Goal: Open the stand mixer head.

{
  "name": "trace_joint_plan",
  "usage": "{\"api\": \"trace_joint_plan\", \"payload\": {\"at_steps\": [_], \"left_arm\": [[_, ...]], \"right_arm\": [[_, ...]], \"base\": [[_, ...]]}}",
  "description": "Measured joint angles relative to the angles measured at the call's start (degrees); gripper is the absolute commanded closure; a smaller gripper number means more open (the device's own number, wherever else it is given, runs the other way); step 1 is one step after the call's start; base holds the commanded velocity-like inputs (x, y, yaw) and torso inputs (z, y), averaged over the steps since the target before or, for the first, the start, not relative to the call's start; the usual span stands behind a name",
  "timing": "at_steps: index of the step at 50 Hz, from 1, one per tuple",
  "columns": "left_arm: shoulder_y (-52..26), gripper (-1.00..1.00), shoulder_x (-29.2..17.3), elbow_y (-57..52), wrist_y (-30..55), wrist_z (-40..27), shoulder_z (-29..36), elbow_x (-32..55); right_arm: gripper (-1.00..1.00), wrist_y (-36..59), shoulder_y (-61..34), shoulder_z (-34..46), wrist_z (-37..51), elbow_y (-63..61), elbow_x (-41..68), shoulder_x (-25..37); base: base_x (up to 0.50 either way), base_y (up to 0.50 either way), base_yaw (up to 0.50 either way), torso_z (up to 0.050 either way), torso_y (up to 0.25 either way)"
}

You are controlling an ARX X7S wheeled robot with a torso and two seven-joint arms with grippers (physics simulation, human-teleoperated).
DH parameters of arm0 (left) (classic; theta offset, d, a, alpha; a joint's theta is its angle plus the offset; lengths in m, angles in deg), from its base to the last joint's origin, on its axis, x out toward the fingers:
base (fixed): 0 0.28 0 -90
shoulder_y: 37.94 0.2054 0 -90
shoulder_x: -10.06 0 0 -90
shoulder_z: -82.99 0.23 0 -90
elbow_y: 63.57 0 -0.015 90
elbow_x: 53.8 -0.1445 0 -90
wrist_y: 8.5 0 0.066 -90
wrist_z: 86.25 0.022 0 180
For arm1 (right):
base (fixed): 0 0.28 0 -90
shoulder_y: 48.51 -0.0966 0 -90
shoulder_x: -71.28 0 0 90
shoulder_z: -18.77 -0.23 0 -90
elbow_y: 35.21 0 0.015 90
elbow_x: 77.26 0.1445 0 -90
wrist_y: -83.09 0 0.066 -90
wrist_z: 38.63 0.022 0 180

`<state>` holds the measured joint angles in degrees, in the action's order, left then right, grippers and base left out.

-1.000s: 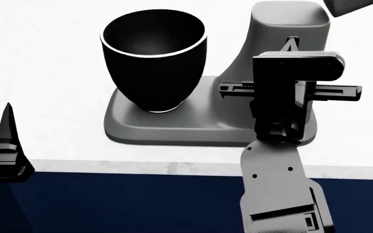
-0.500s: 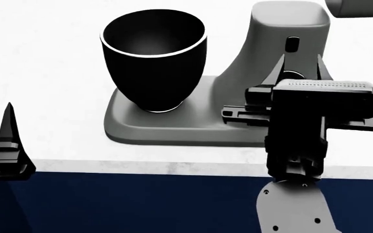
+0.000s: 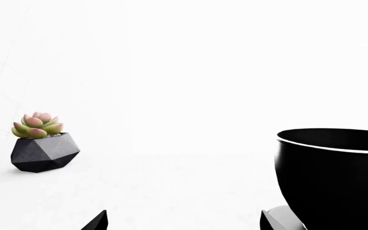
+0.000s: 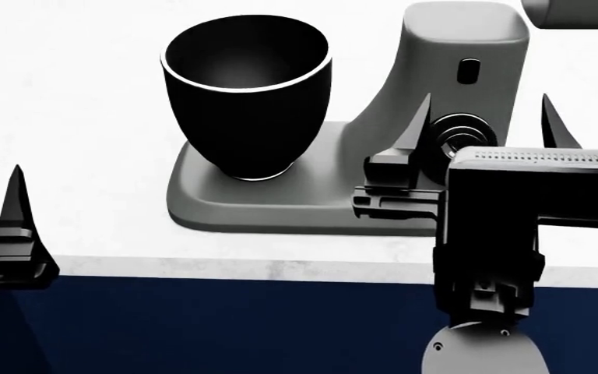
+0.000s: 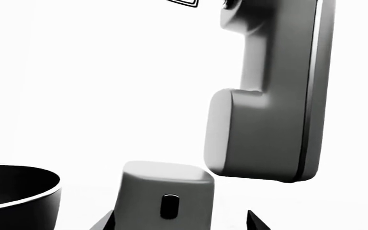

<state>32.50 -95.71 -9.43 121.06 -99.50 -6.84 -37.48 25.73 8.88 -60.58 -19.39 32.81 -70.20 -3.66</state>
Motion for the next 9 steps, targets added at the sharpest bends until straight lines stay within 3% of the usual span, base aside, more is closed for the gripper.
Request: {"api": "trace_joint_plan", "payload": {"at_steps": [9], "left_arm": [[0.0, -1.00, -0.3, -0.3, 0.2, -0.2, 0.0, 0.3]], "right_arm": [[-1.00, 0.4, 0.1, -0.4, 0.1, -0.8, 0.5, 0.2]], "base": [[0.00, 0.00, 0.00, 0.000, 0.000]]}}
